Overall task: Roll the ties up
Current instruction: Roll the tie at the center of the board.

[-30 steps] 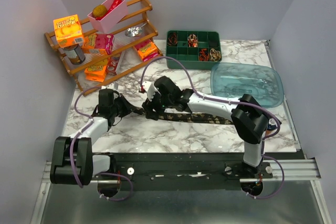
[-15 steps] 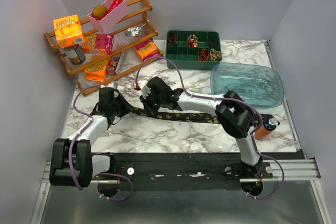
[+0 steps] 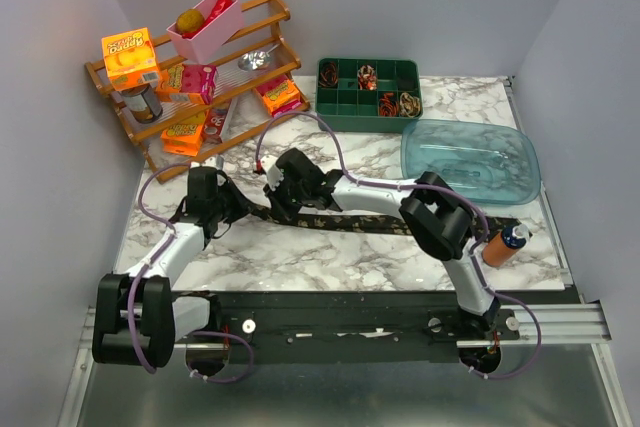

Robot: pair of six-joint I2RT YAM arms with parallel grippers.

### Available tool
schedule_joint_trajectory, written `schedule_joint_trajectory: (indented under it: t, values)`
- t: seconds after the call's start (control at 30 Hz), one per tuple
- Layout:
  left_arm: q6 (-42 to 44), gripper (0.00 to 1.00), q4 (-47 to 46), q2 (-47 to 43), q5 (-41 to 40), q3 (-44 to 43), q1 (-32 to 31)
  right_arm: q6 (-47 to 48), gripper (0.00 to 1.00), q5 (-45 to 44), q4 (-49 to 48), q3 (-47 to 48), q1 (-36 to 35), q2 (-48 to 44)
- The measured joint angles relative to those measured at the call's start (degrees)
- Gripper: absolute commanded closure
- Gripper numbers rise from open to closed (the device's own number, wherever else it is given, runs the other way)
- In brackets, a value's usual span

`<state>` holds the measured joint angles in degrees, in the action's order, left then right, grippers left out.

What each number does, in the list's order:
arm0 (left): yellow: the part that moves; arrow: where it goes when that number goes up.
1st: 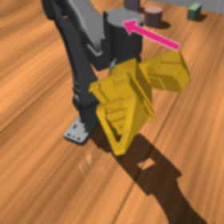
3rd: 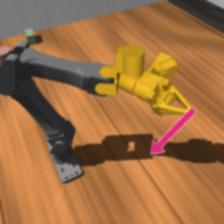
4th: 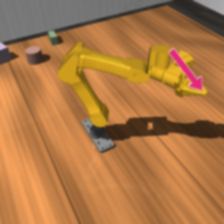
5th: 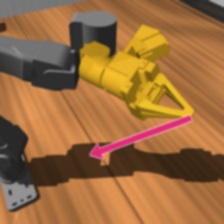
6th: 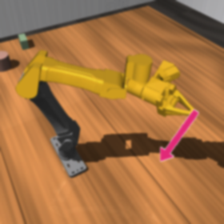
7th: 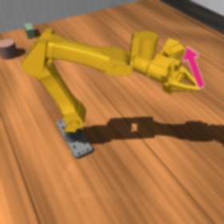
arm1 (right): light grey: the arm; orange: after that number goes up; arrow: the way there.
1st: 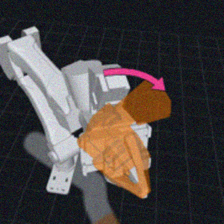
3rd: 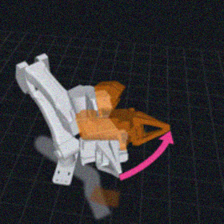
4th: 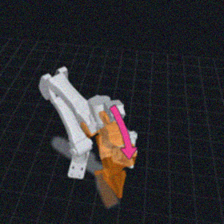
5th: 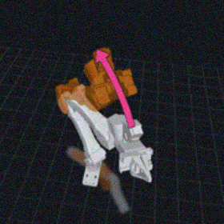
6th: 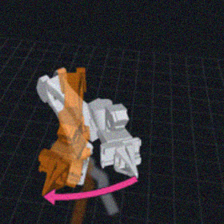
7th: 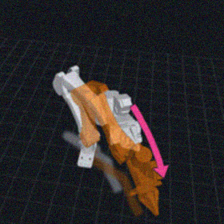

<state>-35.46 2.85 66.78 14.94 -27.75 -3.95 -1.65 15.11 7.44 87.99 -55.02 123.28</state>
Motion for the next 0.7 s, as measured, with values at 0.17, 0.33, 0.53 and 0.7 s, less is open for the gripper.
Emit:
schedule_joint_trajectory:
  t: [0.17,0.33,0.53,0.7]
  values:
    - [-0.17,0.88,-0.04,-0.63,0.04,-0.11,-0.63,-0.5,0.97,0.76,-0.02,0.09,0.0,0.68]
    - [-0.72,0.88,-0.5,-1.01,0.13,-0.11,-1.64,-2.12,0.99,1.01,0.04,1.64,0.0,2.49]
    - [-2.08,0.88,-2.82,-4.63,0.85,1.27,-2.78,-5.44,0.99,2.34,-0.13,3.08,0.0,3.85]
    - [-3.23,0.88,-4.94,-6.05,1.44,2.82,-3.17,-8.2,0.99,2.99,-0.15,3.15,0.0,3.85]
